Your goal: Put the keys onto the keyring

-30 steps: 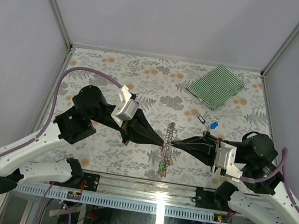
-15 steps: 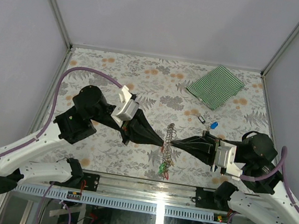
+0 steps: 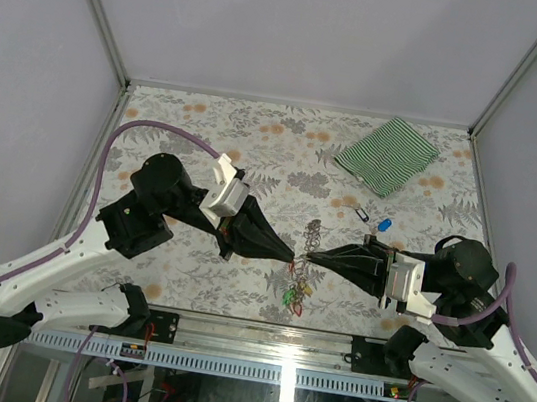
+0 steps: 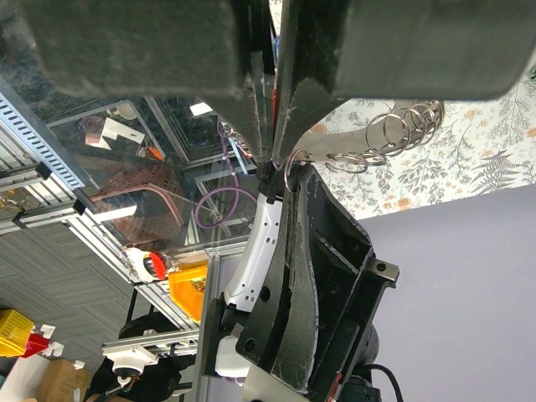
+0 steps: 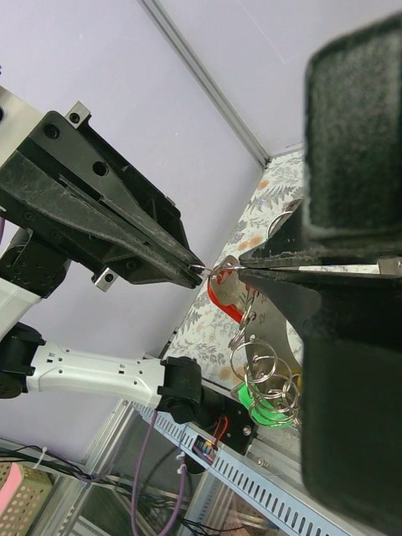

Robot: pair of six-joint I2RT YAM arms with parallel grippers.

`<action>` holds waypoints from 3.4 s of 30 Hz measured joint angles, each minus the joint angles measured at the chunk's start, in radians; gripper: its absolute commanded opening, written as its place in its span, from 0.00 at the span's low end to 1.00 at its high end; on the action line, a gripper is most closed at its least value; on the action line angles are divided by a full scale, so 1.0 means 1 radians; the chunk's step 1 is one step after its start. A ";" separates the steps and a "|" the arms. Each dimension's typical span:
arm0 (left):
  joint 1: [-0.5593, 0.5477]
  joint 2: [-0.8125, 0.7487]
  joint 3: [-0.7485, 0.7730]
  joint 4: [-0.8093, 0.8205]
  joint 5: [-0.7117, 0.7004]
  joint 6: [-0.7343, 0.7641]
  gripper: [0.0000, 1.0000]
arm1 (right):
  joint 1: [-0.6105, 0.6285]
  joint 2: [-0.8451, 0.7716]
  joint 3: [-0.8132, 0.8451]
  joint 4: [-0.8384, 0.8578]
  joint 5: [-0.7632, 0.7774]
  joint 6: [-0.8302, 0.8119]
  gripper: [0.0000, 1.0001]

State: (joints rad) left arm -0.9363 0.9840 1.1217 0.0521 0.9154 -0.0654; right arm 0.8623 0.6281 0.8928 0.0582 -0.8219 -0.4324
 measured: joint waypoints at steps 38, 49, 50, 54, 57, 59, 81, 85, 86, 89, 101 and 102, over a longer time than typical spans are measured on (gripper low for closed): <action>0.000 -0.006 0.000 -0.002 0.000 0.018 0.00 | 0.000 0.000 0.002 0.000 0.000 0.015 0.01; 0.000 0.004 0.000 -0.003 0.000 0.019 0.00 | 0.000 0.008 0.006 0.005 -0.003 0.022 0.01; 0.000 0.005 0.000 -0.003 0.000 0.019 0.00 | 0.000 0.009 0.006 0.005 -0.003 0.023 0.01; 0.000 0.010 0.000 -0.004 0.002 0.019 0.00 | 0.000 0.010 0.006 0.005 -0.003 0.024 0.02; 0.000 0.016 0.000 -0.004 0.004 0.019 0.00 | 0.000 0.010 0.006 0.005 -0.003 0.024 0.02; 0.000 0.016 0.000 -0.004 0.004 0.019 0.00 | 0.000 0.009 0.006 0.005 -0.003 0.024 0.02; 0.000 0.008 0.000 -0.004 0.003 0.023 0.00 | 0.000 -0.011 0.006 -0.008 -0.002 0.010 0.02; 0.000 0.008 0.000 -0.005 0.003 0.025 0.00 | 0.000 -0.011 0.006 -0.008 -0.002 0.010 0.02; 0.000 0.008 0.000 -0.005 0.003 0.025 0.00 | 0.000 -0.011 0.006 -0.008 -0.001 0.010 0.02; 0.000 0.008 0.000 -0.005 0.004 0.026 0.00 | 0.000 -0.011 0.006 -0.008 -0.001 0.010 0.02; 0.000 0.007 0.000 -0.004 0.004 0.026 0.00 | 0.000 -0.011 0.006 -0.023 0.000 0.009 0.02; 0.000 0.006 0.000 -0.004 0.004 0.026 0.00 | 0.000 -0.011 0.006 -0.023 0.000 0.009 0.02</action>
State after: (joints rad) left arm -0.9363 0.9905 1.1217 0.0479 0.9192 -0.0391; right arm 0.8623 0.6167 0.8993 0.0349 -0.8215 -0.4232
